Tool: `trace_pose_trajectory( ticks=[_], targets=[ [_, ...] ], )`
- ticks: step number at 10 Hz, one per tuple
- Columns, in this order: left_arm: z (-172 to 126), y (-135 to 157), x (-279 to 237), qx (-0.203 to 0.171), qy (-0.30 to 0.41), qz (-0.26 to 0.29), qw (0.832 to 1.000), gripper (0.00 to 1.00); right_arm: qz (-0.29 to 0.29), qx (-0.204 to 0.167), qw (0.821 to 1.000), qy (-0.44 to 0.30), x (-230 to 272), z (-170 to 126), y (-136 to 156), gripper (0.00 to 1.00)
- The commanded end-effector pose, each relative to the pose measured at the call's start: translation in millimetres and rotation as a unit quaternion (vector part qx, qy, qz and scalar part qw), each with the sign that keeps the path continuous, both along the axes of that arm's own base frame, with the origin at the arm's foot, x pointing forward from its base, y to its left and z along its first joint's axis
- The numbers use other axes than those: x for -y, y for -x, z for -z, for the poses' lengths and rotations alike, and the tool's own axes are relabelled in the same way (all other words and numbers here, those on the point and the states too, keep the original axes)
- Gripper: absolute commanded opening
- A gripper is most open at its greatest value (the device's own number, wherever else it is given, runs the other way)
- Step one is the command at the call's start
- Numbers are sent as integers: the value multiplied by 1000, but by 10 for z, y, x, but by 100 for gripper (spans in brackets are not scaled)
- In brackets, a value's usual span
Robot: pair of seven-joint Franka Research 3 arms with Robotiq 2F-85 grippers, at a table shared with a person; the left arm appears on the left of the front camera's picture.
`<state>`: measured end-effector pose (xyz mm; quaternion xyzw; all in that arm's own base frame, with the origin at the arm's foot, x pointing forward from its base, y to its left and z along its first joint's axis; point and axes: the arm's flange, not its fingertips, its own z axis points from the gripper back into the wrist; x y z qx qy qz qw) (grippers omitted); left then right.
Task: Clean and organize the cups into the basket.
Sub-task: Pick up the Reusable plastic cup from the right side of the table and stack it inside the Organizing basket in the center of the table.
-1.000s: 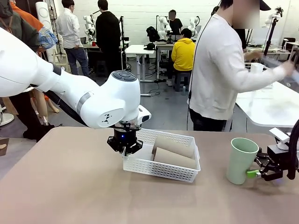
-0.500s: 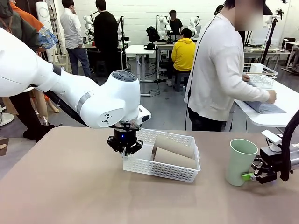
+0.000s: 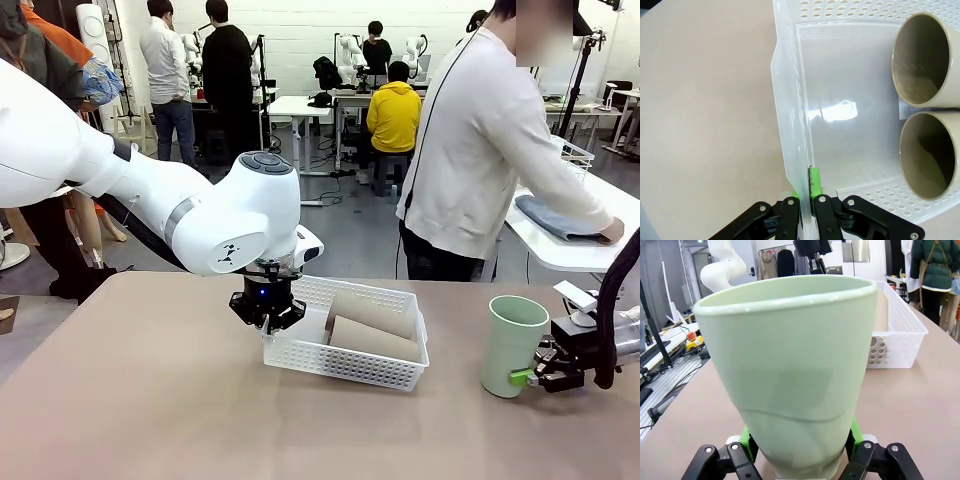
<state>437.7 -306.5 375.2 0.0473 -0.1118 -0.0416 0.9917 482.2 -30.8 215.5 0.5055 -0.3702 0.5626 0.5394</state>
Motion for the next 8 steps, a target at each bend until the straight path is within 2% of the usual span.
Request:
trace_pose_trajectory(
  ticks=[1, 2, 3, 4, 5, 7, 8],
  targets=[
    [-1, -3, 11, 1, -1, 1, 1000, 0, -6, 1, 1000, -6, 28, 7, -24, 36],
    [-1, -3, 11, 1, -1, 1, 1000, 0, -7, -1, 1000, -6, 42, 6, -19, 25],
    [-1, -3, 11, 1, -1, 1, 1000, 0, -6, -1, 1000, -6, 51, 2, -20, 0],
    [-1, -3, 11, 1, -1, 1, 1000, 0, 4, 5, 1000, -8, 65, -82, -19, 0],
    [-1, -3, 11, 1, -1, 1, 1000, 0, 69, 0, 998, 9, 82, -364, 9, 0],
    [-1, -3, 11, 1, -1, 1, 1000, 0, 154, -13, 988, 12, 88, -1220, 131, 0],
    [-1, -3, 11, 1, -1, 1, 1000, 0, 168, -9, 986, 8, 91, -1639, 179, 0]
  ],
)
